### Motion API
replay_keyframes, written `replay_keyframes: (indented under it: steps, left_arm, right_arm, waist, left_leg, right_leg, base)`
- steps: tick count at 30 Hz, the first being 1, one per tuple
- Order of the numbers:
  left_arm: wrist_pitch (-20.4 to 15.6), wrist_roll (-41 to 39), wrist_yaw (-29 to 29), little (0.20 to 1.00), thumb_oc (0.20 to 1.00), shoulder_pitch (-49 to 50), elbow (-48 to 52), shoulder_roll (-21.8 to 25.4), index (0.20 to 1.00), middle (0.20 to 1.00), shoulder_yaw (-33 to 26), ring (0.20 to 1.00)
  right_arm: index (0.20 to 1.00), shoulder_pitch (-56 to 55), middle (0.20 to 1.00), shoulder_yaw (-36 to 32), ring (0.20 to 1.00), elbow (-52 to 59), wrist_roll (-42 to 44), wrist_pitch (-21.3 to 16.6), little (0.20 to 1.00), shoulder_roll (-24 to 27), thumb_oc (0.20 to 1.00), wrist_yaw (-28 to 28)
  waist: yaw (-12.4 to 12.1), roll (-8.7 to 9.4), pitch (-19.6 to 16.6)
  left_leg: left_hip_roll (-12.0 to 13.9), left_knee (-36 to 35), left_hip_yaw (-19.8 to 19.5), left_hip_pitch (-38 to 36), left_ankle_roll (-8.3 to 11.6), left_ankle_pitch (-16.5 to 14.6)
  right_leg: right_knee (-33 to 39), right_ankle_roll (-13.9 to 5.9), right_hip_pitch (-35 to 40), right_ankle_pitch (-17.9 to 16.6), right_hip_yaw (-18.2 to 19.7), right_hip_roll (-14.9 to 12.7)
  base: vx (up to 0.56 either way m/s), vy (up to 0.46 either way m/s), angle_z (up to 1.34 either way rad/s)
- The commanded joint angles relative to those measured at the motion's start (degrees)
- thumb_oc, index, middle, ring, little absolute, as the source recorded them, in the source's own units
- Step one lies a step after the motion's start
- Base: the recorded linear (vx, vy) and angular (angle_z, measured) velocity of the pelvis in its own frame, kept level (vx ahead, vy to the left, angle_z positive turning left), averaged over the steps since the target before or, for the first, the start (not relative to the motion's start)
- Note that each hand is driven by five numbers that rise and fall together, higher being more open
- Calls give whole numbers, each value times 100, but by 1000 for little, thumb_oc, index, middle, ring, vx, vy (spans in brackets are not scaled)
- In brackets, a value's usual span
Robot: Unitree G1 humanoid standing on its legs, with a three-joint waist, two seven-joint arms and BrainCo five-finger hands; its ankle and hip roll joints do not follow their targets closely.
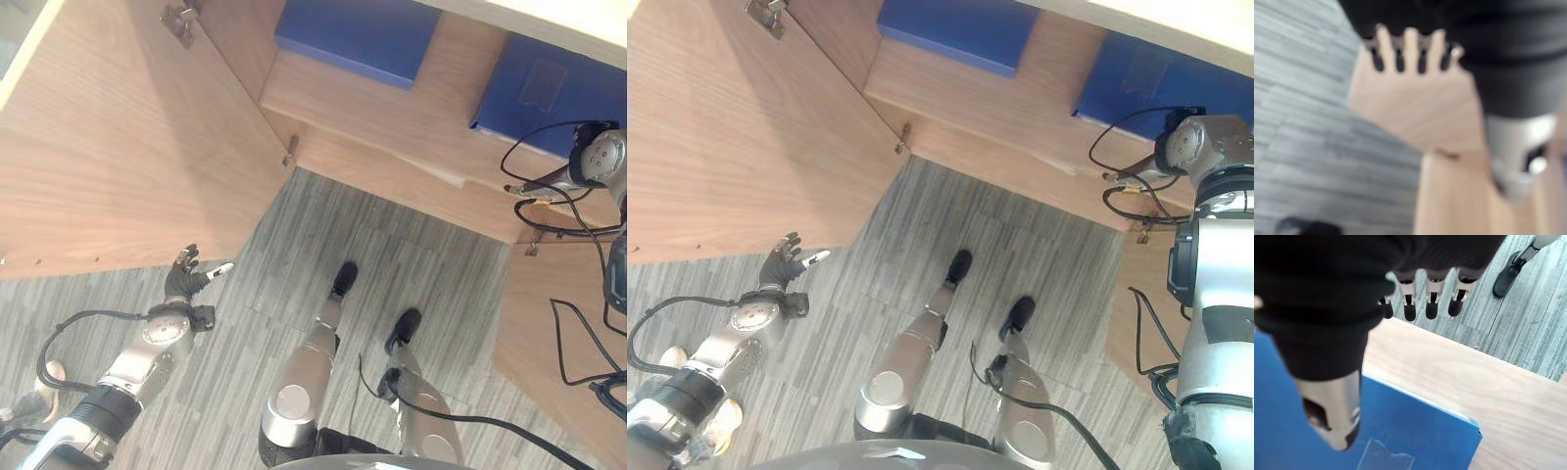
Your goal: Put the empty folder in the office cabinet
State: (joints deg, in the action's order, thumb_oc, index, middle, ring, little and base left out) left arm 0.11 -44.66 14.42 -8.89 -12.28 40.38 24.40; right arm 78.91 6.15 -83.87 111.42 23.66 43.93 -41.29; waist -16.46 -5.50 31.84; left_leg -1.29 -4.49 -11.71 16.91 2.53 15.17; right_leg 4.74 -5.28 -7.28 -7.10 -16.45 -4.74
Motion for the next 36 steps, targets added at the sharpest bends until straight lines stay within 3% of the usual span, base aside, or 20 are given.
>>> replay_keyframes:
  steps: [1,4,7,8,13,14,16,17,19,22,26,28,32,33,34,36]
  left_arm:
    - [-131,68,-3,1000,1000,379,157,221,1000,1000,-263,1000]
    - [-35,147,61,1000,1000,348,235,124,1000,1000,-165,1000]
    - [114,227,157,1000,1000,304,271,13,1000,1000,-76,1000]
    - [152,266,220,1000,1000,309,242,-61,1000,1000,-10,1000]
    - [243,359,299,1000,1000,315,97,-197,1000,1000,85,1000]
    - [254,427,319,1000,1000,362,-23,-284,1000,1000,116,1000]
    - [248,446,319,1000,1000,379,-72,-315,1000,1000,120,1000]
    - [229,524,389,1000,1000,466,-280,-470,1000,1000,158,1000]
    - [221,607,443,1000,1000,512,-426,-609,1000,1000,169,1000]
    - [202,660,484,1000,1000,550,-510,-691,1000,1000,184,1000]
    - [182,842,842,1000,1000,713,-1065,-1274,1000,1000,232,1000]
    - [238,861,960,1000,1000,756,-1138,-1403,1000,1000,216,1000]
    - [364,916,1196,1000,1000,795,-1306,-1718,1000,1000,91,1000]
    - [364,916,1196,1000,1000,795,-1306,-1718,1000,1000,91,1000]
    - [378,931,1259,1000,1000,780,-1303,-1756,1000,1000,70,1000]
    - [401,922,1435,1000,1000,724,-1298,-1906,1000,1000,-25,1000]
  right_arm:
    - [1000,-456,1000,152,1000,161,158,234,1000,17,1000,-119]
    - [1000,-699,1000,155,1000,187,-217,364,1000,-138,1000,10]
    - [1000,-994,1000,94,1000,159,-1003,383,1000,-351,1000,524]
    - [1000,-1194,1000,80,1000,180,-1317,453,1000,-496,1000,927]
    - [1000,-1761,1000,24,1000,287,-1475,578,1000,-924,1000,1556]
    - [1000,-2116,1000,-4,1000,388,-1580,641,1000,-1191,1000,1876]
    - [1000,-2225,1000,5,1000,426,-1590,607,1000,-1267,1000,1945]
    - [1000,-2711,1000,41,1000,693,-1782,487,1000,-1631,1000,2173]
    - [1000,-3075,1000,71,1000,876,-1770,329,1000,-1887,1000,2284]
    - [1000,-3297,1000,111,1000,1001,-1848,252,1000,-2039,1000,2313]
    - [1000,-4783,1000,539,1000,1981,-2173,-586,1000,-2957,1000,2284]
    - [1000,-5187,1000,668,1000,2259,-2477,-866,1000,-3090,1000,2296]
    - [1000,-6070,1000,1143,1000,3147,-3704,-2158,1000,-3220,1000,2286]
    - [1000,-6070,1000,1143,1000,3147,-3704,-2158,1000,-3220,1000,2286]
    - [1000,-6230,1000,1209,1000,3350,-4068,-2404,1000,-3222,1000,2205]
    - [1000,-6674,1000,1348,1000,3939,-4499,-3556,1000,-3259,1000,1940]
  waist:
    - [-138,242,-351]
    - [-142,267,-496]
    - [-127,314,-643]
    - [-106,349,-735]
    - [-58,442,-972]
    - [-12,501,-1109]
    - [4,513,-1146]
    - [106,579,-1320]
    - [175,617,-1429]
    - [217,636,-1493]
    - [614,733,-1836]
    - [730,768,-1921]
    - [1089,849,-2072]
    - [1089,849,-2072]
    - [1168,866,-2086]
    - [1427,889,-2114]
  left_leg:
    - [65,-51,445,-302,17,-905]
    - [98,-51,450,-404,18,-942]
    - [149,-51,460,-521,26,-967]
    - [174,-51,465,-597,32,-972]
    - [219,-51,496,-744,53,-992]
    - [245,-51,533,-829,50,-1004]
    - [248,-51,542,-852,47,-1005]
    - [258,-51,590,-954,27,-1016]
    - [260,-51,621,-1027,5,-1038]
    - [258,-51,638,-1075,-10,-1056]
    - [249,-51,876,-1422,-126,-1211]
    - [258,-51,959,-1512,-150,-1253]
    - [276,-51,1190,-1771,-212,-1363]
    - [276,-51,1190,-1771,-212,-1363]
    - [285,-51,1230,-1813,-219,-1387]
    - [308,-51,1373,-1937,-251,-1444]
  right_leg:
    - [25,-603,1,-176,392,-587]
    - [26,-595,95,-130,409,-548]
    - [26,-571,196,-97,411,-519]
    - [26,-547,276,-78,420,-493]
    - [26,-508,425,-31,440,-439]
    - [26,-481,501,-8,467,-406]
    - [26,-475,519,-5,475,-396]
    - [26,-446,609,10,554,-356]
    - [26,-431,657,17,613,-342]
    - [26,-423,683,21,645,-336]
    - [26,-368,832,14,931,-293]
    - [26,-359,861,4,1010,-285]
    - [26,-344,943,-41,1273,-267]
    - [26,-344,943,-41,1273,-267]
    - [26,-345,954,-50,1329,-263]
    - [-36,-356,949,-58,1513,-245]
  base:
    - [0,0,0]
    - [0,0,0]
    - [-21,0,-4]
    - [-36,5,-3]
    - [-34,6,-4]
    - [-25,20,-7]
    - [-10,38,-6]
    - [-1,58,-8]
    - [-2,58,-5]
    - [17,51,-17]
    - [13,117,-27]
    - [1,70,-34]
    - [-24,77,-32]
    - [-26,38,-26]
    - [-31,43,-33]
    - [-53,77,-39]
